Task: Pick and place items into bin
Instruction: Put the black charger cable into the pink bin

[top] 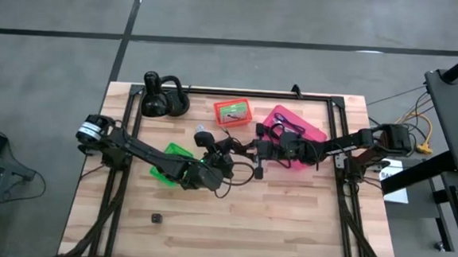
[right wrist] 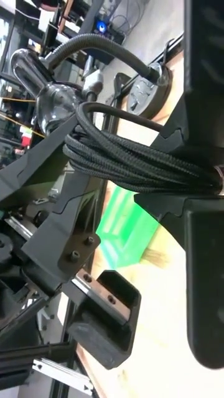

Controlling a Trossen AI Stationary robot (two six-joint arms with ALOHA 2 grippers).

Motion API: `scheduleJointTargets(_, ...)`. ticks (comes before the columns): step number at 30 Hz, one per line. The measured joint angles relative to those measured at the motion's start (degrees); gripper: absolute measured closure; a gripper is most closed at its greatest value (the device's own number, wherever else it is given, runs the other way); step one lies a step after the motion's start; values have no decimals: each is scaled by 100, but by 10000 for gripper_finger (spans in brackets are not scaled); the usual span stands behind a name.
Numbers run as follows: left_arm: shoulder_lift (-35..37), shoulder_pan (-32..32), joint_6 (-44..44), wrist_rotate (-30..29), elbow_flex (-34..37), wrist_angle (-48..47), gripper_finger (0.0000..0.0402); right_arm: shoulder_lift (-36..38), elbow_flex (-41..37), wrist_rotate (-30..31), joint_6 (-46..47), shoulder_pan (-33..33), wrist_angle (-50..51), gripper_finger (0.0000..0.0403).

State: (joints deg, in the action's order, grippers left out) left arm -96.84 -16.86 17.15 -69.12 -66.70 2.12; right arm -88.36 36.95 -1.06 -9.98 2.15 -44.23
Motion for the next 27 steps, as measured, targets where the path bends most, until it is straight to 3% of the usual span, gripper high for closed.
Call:
scheduleJointTargets(7,0,0,15,2,7,-3,312,2,0,569,-56,0,63,376)
scheduleJointTargets(12,2,-7,254,16,7,-2,276,10,0,638,-64,7,62,376)
scheduleJointTargets(18,96,-11,313,-57,9,-35,238,11,0,1387,-127,7,165,377)
scheduleJointTargets(27,543,-159,-181,-564,52,-509,228,141,-3,2269,-257,2,541,377)
